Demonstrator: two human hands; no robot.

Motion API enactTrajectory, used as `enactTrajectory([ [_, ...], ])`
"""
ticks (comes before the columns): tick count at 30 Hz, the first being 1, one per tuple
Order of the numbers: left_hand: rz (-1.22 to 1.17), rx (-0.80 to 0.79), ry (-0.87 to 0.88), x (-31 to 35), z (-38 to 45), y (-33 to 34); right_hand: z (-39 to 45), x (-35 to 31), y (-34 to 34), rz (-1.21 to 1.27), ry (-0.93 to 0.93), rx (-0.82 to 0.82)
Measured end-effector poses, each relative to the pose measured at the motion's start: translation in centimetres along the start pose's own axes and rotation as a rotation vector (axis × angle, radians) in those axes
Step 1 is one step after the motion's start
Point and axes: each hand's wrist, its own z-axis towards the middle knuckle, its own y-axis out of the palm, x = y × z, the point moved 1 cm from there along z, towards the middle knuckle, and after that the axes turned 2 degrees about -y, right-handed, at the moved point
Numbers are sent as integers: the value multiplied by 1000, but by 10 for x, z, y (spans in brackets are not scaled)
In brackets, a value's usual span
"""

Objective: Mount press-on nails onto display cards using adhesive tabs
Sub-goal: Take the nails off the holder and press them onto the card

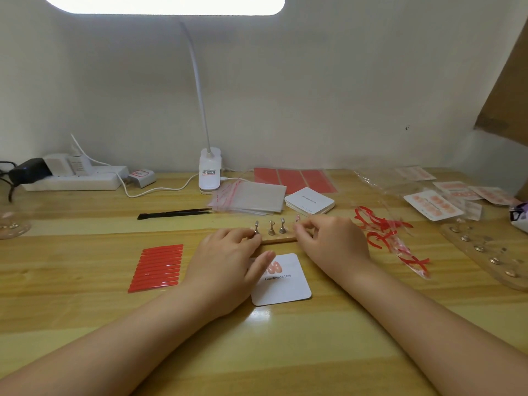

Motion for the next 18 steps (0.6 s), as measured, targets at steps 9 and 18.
enactTrajectory([
  [9, -82, 12, -19, 2, 1, -2, 7, 3, 2, 11, 10, -134],
  [18, -102, 20, -21, 1, 1, 0, 5, 0, 0, 27, 17, -100],
])
